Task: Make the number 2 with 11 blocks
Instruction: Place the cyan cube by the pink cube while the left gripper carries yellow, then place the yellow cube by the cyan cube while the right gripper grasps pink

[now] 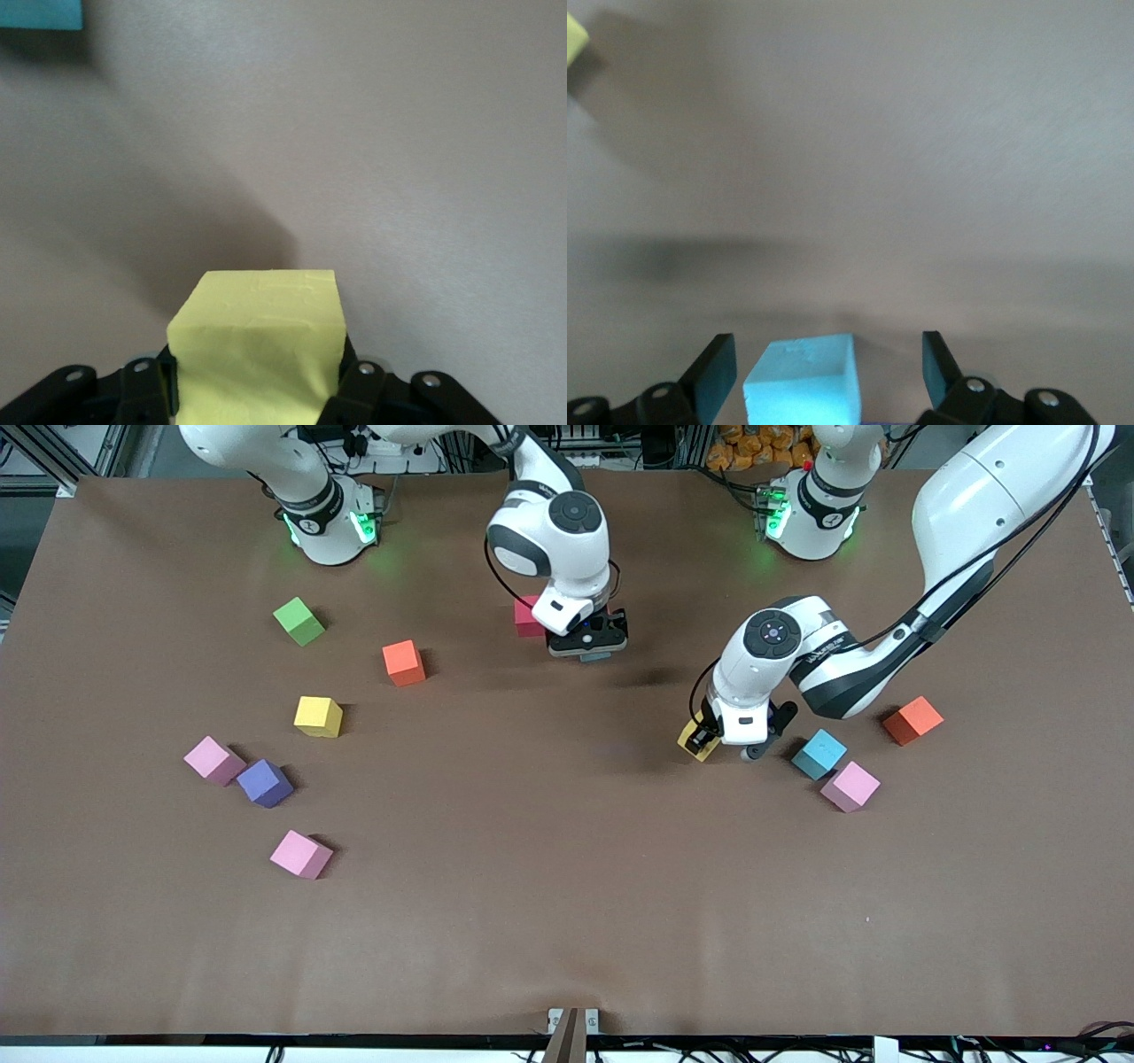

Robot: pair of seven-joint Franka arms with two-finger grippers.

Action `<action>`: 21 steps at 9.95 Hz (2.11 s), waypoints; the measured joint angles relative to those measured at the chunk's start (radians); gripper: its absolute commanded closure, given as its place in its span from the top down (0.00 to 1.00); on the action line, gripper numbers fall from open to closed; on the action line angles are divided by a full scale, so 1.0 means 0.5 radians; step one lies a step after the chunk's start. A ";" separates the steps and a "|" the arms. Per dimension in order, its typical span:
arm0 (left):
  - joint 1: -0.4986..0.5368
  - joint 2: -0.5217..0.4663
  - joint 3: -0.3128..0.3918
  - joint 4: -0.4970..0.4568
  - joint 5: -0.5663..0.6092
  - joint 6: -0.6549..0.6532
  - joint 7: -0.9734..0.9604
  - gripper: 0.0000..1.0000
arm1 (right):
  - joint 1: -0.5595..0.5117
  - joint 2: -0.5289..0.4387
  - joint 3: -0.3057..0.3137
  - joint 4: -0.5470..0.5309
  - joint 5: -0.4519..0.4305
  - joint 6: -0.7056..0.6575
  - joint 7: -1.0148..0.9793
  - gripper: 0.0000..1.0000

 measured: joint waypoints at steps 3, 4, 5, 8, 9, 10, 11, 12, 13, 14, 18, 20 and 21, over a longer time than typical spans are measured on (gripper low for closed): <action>-0.170 0.000 -0.004 0.086 0.000 0.000 0.084 0.00 | -0.237 -0.245 -0.007 -0.049 -0.001 -0.300 -0.346 0.93; -0.242 -0.001 -0.003 0.099 0.000 -0.009 0.155 0.00 | -0.339 -0.322 -0.009 -0.126 -0.002 -0.316 -0.530 0.92; -0.317 0.000 -0.001 0.104 0.000 -0.023 0.253 0.00 | -0.453 -0.387 -0.014 -0.219 -0.002 -0.313 -0.746 0.92; -0.504 0.003 0.006 0.107 -0.009 -0.072 0.506 0.00 | -0.851 -0.473 -0.019 -0.344 -0.003 -0.301 -1.349 0.92; -0.573 0.007 0.009 0.105 -0.028 -0.113 0.562 0.00 | -0.962 -0.476 -0.019 -0.350 -0.004 -0.300 -1.534 0.92; -0.638 0.011 0.018 0.105 -0.041 -0.133 0.590 0.00 | -1.070 -0.474 -0.019 -0.364 -0.005 -0.281 -1.762 0.92; -0.692 0.013 0.038 0.112 -0.044 -0.134 0.603 0.00 | -1.178 -0.465 -0.018 -0.380 -0.005 -0.247 -1.990 0.92; -0.746 0.020 0.068 0.127 -0.046 -0.134 0.648 0.00 | -1.263 -0.452 -0.019 -0.390 -0.005 -0.220 -2.170 0.92; -0.798 0.033 0.103 0.142 -0.062 -0.134 0.719 0.00 | -1.321 -0.437 -0.018 -0.397 -0.006 -0.183 -2.318 0.92; -0.842 0.049 0.134 0.152 -0.094 -0.134 0.794 0.00 | -1.367 -0.412 -0.019 -0.401 -0.006 -0.111 -2.455 0.92; -0.964 0.106 0.159 0.188 -0.158 -0.134 0.867 0.00 | -1.555 -0.159 -0.022 -0.281 -0.131 0.123 -2.988 0.93; -1.096 0.112 0.249 0.246 -0.227 -0.134 0.867 0.00 | -1.705 -0.034 -0.023 -0.096 -0.134 0.106 -3.222 0.93; -1.167 0.116 0.309 0.266 -0.250 -0.134 0.867 0.00 | -1.747 0.037 -0.023 0.015 -0.134 0.070 -3.322 0.93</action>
